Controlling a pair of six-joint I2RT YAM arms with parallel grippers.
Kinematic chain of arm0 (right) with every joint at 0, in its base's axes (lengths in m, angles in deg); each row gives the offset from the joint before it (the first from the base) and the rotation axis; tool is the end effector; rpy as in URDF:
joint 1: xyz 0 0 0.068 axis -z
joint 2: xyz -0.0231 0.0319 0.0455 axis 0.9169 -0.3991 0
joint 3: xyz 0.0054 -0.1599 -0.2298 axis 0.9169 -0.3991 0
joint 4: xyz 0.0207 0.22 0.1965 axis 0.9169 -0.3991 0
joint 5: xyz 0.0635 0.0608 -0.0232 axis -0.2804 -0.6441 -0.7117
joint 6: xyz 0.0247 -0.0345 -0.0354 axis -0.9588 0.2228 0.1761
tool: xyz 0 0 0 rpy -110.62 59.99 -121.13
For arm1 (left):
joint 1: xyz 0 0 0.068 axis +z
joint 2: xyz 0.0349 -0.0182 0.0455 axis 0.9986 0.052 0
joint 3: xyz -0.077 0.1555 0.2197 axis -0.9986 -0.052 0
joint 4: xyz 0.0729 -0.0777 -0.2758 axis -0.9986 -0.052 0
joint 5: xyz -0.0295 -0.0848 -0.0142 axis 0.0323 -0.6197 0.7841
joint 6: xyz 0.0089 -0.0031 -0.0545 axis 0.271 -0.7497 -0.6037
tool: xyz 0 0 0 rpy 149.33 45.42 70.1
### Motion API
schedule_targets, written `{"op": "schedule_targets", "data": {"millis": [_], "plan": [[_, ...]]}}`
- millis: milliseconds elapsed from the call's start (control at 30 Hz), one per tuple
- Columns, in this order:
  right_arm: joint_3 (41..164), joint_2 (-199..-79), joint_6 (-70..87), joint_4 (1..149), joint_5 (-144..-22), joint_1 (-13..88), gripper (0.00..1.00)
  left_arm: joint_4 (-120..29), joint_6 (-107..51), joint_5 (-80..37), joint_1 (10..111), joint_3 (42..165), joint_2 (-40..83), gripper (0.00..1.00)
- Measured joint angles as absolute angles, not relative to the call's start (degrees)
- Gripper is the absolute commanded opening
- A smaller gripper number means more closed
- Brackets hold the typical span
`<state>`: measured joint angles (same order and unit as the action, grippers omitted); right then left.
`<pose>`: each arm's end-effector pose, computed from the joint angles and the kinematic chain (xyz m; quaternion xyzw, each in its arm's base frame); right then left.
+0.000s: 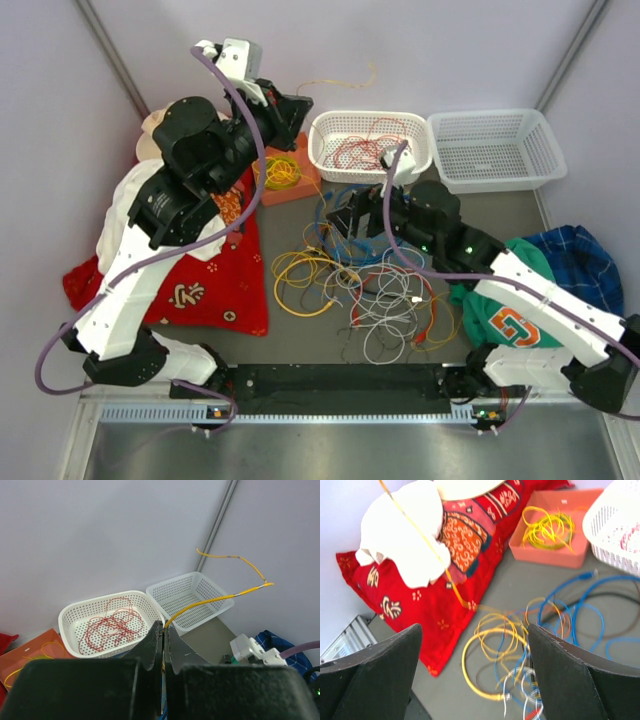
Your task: Untangle the cables
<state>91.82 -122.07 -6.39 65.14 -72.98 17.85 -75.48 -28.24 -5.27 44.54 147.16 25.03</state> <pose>0.1945 0.2183 0.4030 -0.1643 0.7467 0.3574 0.5364 0.2020 -0.1777 0.6116 0.1201 0.6436 -0.3038 0.6921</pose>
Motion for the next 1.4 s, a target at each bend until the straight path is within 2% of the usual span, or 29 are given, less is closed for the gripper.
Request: {"op": "schedule_targets", "data": {"millis": [167, 267, 300, 333, 367, 433, 500, 533, 600, 633, 667, 967, 1100, 1267, 1400], "plan": [[95.1, -128.67, -5.25, 69.6, -74.59, 17.85, 0.8, -75.52, -28.65, -5.71, 44.54, 146.41, 25.03, 0.0], [96.63, -132.36, -5.12, 70.93, -75.86, 17.83, 0.6, -75.56, -28.65, -5.93, 44.54, 146.11, 25.03, 0.0], [97.17, -133.5, -5.25, 71.15, -76.28, 17.85, 0.44, -75.56, -28.65, -5.97, 44.54, 146.02, 25.03, 0.0], [97.68, -134.7, -5.36, 71.61, -76.8, 17.85, 0.35, -75.56, -28.65, -5.97, 44.54, 145.91, 25.01, 0.0], [97.94, -135.38, -5.06, 71.79, -77.17, 17.85, 0.16, -75.56, -28.65, -5.97, 44.54, 145.76, 24.96, 0.0], [98.18, -136.36, -5.01, 72.05, -77.39, 17.83, 0.0, -75.54, -28.63, -5.91, 44.54, 145.28, 24.92, 0.0], [98.18, -136.49, -5.34, 71.52, -76.85, 17.85, 0.0, -75.5, -28.61, -5.69, 44.54, 144.27, 24.68, 0.04], [98.24, -136.36, -5.25, 71.33, -76.41, 17.85, 0.0, -75.48, -28.61, -5.4, 44.54, 143.62, 24.46, 0.15], [99.16, -135.73, -4.68, 69.36, -74.97, 17.83, 0.0, -75.3, -28.48, -4.27, 44.54, 141.21, 23.46, 0.52], [99.8, -134.98, -4.18, 67.85, -74.07, 17.85, 0.0, -75.3, -28.39, -3.37, 44.54, 139.59, 22.67, 0.96], [100.84, -134.13, -3.72, 66.06, -73.2, 17.85, 0.0, -75.13, -28.92, -2.37, 44.54, 137.45, 21.64, 0.99], [119.55, -124.54, 1.35, 53.29, -63.82, 17.85, 0.0, -67.72, -30.47, 5.85, 44.54, 111.77, 6.93, 0.99], [126.94, -122.44, 2.29, 50.32, -61.83, 17.85, 0.0, -58.84, -30.75, 6.55, 44.54, 100.01, -1.35, 0.99], [133.15, -122.68, 1.33, 46.52, -61.81, 17.85, 0.0, -40.9, -30.73, 1.83, 44.54, 88.67, -8.0, 0.98], [133.81, -122.81, -1.21, 43.44, -62.81, 17.85, 0.0, -25.2, -30.07, -8.51, 44.58, 84.71, -7.65, 0.98]]}}
